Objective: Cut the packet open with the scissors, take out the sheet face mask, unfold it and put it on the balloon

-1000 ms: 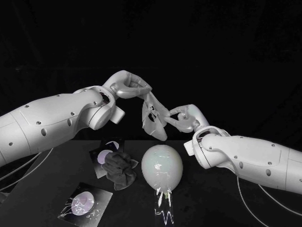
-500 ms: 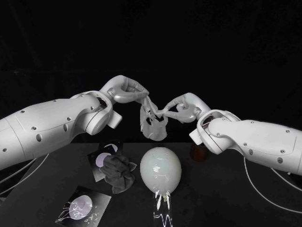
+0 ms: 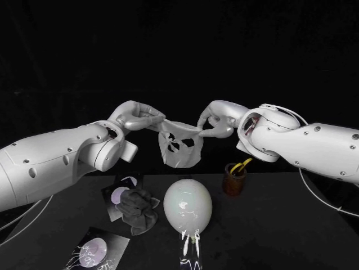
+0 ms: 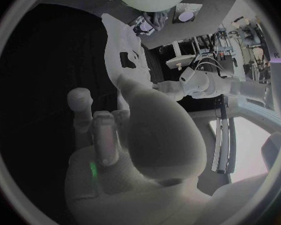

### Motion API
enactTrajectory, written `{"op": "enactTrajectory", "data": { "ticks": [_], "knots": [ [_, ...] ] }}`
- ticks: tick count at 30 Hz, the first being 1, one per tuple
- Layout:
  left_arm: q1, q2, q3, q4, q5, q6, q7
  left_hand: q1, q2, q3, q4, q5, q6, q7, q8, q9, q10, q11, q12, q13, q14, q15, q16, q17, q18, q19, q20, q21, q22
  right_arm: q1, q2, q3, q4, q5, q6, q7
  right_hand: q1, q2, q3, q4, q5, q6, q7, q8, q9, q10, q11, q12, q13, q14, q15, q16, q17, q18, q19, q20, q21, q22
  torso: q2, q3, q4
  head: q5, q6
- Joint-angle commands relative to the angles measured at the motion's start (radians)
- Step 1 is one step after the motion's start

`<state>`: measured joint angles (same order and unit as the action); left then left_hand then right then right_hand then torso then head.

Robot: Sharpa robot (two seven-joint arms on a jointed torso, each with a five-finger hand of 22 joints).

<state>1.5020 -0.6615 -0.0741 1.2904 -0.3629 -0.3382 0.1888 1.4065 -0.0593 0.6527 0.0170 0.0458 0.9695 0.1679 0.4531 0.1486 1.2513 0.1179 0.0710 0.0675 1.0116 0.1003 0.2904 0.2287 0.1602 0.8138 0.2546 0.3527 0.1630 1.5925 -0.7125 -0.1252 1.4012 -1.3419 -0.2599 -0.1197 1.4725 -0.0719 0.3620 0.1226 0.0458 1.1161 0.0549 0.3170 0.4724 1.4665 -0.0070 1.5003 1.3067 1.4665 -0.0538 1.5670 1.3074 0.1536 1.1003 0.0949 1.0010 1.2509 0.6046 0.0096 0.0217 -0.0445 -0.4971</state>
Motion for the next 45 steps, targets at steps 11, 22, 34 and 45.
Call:
{"op": "enactTrajectory", "data": {
  "ticks": [11, 22, 34, 45],
  "knots": [
    [-0.055, -0.007, -0.006, 0.018, 0.196, -0.012, 0.060, -0.008, 0.002, 0.001, 0.012, 0.004, -0.006, -0.005, 0.012, 0.116, 0.009, -0.007, -0.007, -0.001, 0.052, -0.012, 0.006, 0.012, 0.023, 0.026, -0.024, 0.068, 0.040, 0.054, -0.016, 0.001, 0.037, -0.312, 0.096, -0.136, -0.022, -0.003, 0.013, 0.002, 0.003, 0.010, -0.003, 0.010, 0.005, 0.087, -0.012, 0.005, 0.224, 0.104, -0.012, 0.004, 0.263, -0.023, 0.019, 0.001, 0.015, 0.009, -0.032, 0.0007, -0.0037, 0.007, 0.001],
    [-0.074, 0.002, -0.008, 0.018, 0.223, 0.046, 0.074, -0.010, 0.000, 0.006, 0.019, 0.004, -0.016, -0.009, 0.012, 0.130, 0.001, -0.009, -0.008, -0.002, 0.087, -0.021, 0.007, 0.019, 0.020, 0.017, -0.028, 0.071, 0.041, 0.071, -0.013, 0.001, 0.050, -0.350, 0.098, -0.151, -0.027, -0.006, 0.017, 0.004, 0.003, 0.012, -0.005, 0.013, 0.007, 0.088, -0.014, 0.009, 0.226, 0.104, -0.013, 0.004, 0.263, -0.024, 0.026, 0.003, 0.021, 0.013, -0.037, 0.0033, -0.0054, 0.002, -0.002],
    [-0.091, 0.017, -0.008, 0.000, 0.213, 0.074, 0.094, -0.008, 0.002, 0.012, 0.029, 0.006, -0.043, -0.019, 0.019, 0.167, -0.021, -0.024, -0.005, -0.001, 0.238, -0.073, 0.072, 0.082, 0.026, 0.375, -0.143, 0.233, 0.091, 0.074, -0.016, 0.001, 0.053, -0.372, 0.083, -0.159, -0.030, -0.008, 0.019, 0.005, 0.003, 0.013, -0.007, 0.015, 0.007, 0.088, -0.015, 0.008, 0.226, 0.104, -0.014, 0.004, 0.263, -0.025, 0.028, 0.003, 0.021, 0.014, -0.037, 0.0022, -0.0054, -0.009, -0.009],
    [-0.097, 0.032, -0.008, -0.021, 0.174, 0.093, 0.099, -0.023, -0.012, 0.019, 0.053, 0.010, -0.020, -0.023, 0.016, 0.197, 0.013, -0.017, -0.008, -0.003, 0.046, -0.029, 0.095, 0.164, -0.085, -0.061, -0.099, 0.205, 0.134, 0.075, -0.016, 0.001, 0.054, -0.381, 0.063, -0.163, -0.031, -0.009, 0.021, 0.005, 0.003, 0.014, -0.007, 0.016, 0.008, 0.089, -0.015, 0.010, 0.227, 0.104, -0.015, 0.004, 0.263, -0.025, 0.030, 0.003, 0.023, 0.015, -0.036, 0.0027, -0.0043, -0.018, -0.020]
  ]
}}
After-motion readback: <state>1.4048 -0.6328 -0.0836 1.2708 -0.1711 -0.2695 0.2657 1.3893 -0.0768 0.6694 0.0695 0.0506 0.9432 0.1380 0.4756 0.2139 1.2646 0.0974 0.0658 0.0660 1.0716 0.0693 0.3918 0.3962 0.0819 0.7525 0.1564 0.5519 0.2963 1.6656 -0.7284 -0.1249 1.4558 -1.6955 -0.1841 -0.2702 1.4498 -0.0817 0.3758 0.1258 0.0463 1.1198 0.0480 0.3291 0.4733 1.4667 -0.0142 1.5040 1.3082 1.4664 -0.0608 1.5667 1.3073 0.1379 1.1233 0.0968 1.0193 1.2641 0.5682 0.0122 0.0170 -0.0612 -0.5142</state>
